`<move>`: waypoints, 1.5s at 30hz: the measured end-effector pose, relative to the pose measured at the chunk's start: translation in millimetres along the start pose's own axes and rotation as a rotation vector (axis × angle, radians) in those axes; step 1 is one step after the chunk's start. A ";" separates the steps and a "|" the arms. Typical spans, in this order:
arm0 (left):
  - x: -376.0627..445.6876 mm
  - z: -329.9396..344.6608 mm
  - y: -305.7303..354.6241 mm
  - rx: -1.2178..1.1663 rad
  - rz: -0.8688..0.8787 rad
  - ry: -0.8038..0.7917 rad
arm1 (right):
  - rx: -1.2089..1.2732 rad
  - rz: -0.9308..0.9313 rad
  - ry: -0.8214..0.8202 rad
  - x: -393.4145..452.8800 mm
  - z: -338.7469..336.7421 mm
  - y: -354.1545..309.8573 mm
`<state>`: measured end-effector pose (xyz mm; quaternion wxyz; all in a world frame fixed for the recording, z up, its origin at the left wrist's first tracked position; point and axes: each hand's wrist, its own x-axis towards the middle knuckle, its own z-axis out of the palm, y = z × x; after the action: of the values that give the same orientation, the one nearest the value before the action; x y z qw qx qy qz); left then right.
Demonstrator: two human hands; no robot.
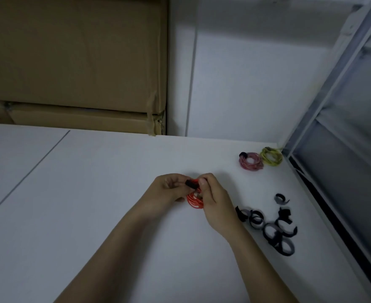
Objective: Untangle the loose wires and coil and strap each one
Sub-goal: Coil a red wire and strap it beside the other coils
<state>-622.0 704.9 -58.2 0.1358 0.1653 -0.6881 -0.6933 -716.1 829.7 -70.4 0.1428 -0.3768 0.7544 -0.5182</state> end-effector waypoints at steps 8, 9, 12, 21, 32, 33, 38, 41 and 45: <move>4.8 2.3 -17.5 -0.012 0.060 -0.017 | -0.028 0.017 0.005 -2.7 3.2 4.2; 5.1 2.5 -17.9 0.000 0.082 -0.013 | -0.035 0.016 -0.007 -3.5 2.4 4.3; 5.3 0.6 -19.1 0.105 0.157 0.022 | -0.045 0.022 -0.097 -6.7 -0.8 6.2; 4.4 -3.3 -19.7 0.260 0.164 -0.008 | -0.131 0.010 -0.129 -6.3 -0.9 6.4; 6.1 -2.5 -20.0 0.217 0.171 -0.041 | 0.007 -0.081 0.031 -5.9 1.1 13.7; 6.4 -2.7 -19.5 0.162 0.164 -0.039 | 0.028 -0.077 0.027 -5.8 0.6 13.1; 7.4 -3.1 -20.7 0.050 0.133 -0.045 | -0.033 -0.078 0.029 -9.5 3.3 11.7; 6.8 -2.4 -20.4 0.030 0.134 -0.040 | -0.200 -0.146 0.040 -11.0 6.5 12.0; 8.2 -5.5 -20.5 -0.022 0.087 -0.034 | -0.383 -0.208 0.178 -8.1 8.5 12.6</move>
<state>-626.3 696.8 -79.0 0.1562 0.1220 -0.6893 -0.6969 -710.9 832.1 -86.7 -0.0526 -0.4255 0.8056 -0.4088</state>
